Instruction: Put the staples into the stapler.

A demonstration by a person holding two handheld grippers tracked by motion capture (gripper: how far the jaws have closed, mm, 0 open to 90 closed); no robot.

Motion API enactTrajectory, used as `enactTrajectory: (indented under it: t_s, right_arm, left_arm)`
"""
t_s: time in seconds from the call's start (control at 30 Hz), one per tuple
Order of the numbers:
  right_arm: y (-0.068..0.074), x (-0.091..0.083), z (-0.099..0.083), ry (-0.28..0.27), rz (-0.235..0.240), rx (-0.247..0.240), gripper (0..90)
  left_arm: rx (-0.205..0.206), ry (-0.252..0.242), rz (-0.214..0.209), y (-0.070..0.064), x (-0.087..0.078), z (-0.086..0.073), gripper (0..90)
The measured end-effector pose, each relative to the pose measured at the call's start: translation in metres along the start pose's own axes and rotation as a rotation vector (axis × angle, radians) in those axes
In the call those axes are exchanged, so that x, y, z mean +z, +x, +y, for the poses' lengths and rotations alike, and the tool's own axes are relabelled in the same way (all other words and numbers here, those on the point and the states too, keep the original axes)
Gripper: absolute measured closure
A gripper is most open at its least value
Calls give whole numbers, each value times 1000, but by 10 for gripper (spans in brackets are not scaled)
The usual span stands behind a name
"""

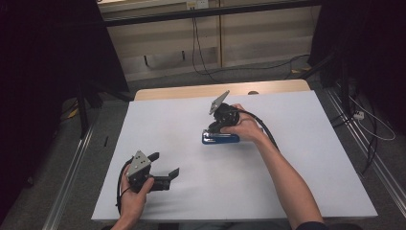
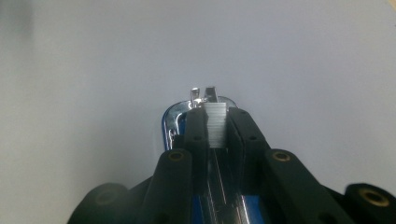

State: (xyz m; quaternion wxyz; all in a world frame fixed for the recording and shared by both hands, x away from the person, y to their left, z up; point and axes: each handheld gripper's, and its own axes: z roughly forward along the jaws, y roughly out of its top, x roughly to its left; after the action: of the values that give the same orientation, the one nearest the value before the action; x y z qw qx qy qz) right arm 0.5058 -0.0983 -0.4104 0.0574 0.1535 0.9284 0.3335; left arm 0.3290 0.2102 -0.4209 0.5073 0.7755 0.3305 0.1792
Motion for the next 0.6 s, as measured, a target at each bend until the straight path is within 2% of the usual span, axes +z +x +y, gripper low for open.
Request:
enactTrajectory:
  t_s: [0.1,0.6]
  right_arm:
    - [-1,1,-1,9,-9,-11,792]
    - [0,1,-1,7,25,-63,792]
  left_arm:
    - [12,5,4,0,0,0,42]
    - [18,16,2,0,2,0,42]
